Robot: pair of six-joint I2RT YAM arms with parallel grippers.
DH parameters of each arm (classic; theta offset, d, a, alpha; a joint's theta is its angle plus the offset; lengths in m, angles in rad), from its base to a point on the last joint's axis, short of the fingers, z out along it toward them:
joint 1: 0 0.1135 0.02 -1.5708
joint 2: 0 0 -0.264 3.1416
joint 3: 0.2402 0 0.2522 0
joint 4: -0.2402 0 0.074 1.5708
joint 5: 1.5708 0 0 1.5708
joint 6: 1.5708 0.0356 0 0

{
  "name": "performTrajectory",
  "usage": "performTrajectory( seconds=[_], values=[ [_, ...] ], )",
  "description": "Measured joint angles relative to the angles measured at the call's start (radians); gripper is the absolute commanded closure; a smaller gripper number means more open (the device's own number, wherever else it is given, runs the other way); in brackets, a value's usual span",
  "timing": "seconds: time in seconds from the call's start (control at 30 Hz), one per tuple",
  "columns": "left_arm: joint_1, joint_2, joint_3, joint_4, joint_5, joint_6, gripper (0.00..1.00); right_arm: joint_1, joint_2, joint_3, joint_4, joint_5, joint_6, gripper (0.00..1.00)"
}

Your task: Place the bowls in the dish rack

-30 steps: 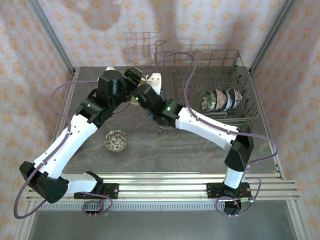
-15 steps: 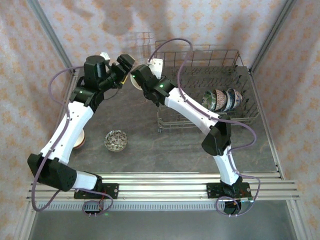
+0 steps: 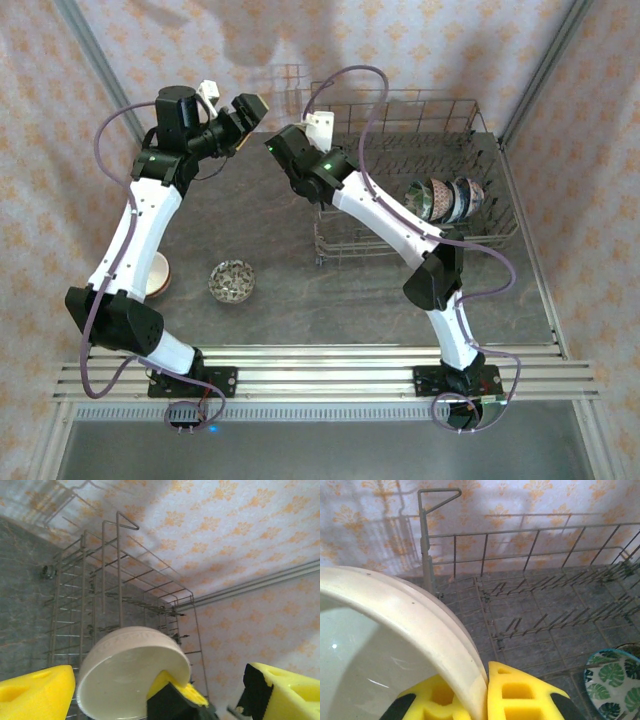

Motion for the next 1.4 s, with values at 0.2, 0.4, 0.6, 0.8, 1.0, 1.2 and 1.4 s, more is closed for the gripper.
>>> performTrajectory(
  seconds=[0.2, 0.4, 0.6, 0.8, 1.0, 1.2, 1.4],
  values=[
    [0.006, 0.000, -0.003, -0.018, -0.038, 0.065, 0.12, -0.058, -0.034, 0.000, -0.061, 0.031, -0.018, 1.00],
    [0.006, 0.008, -0.074, -0.031, -0.052, 0.130, 0.13, -0.158, -0.109, 0.007, -0.208, 0.180, 0.002, 1.00],
    [0.006, 0.105, -0.080, -0.066, -0.009, 0.181, 0.17, -0.208, -0.133, 0.019, -0.433, 0.316, 0.109, 1.00],
    [-0.013, 0.187, -0.094, -0.157, 0.006, 0.271, 0.21, -0.277, -0.082, 0.053, -0.665, 0.338, 0.218, 1.00],
    [-0.084, 0.235, -0.095, -0.230, 0.008, 0.340, 0.23, -0.297, 0.096, 0.112, -0.725, 0.349, 0.245, 1.00],
    [-0.128, 0.288, -0.093, -0.306, 0.006, 0.386, 0.28, -0.296, 0.139, 0.081, -0.740, 0.332, 0.255, 1.00],
    [-0.152, 0.315, -0.093, -0.343, 0.010, 0.399, 0.30, -0.300, 0.136, 0.012, -0.747, 0.342, 0.251, 1.00]
  ],
)
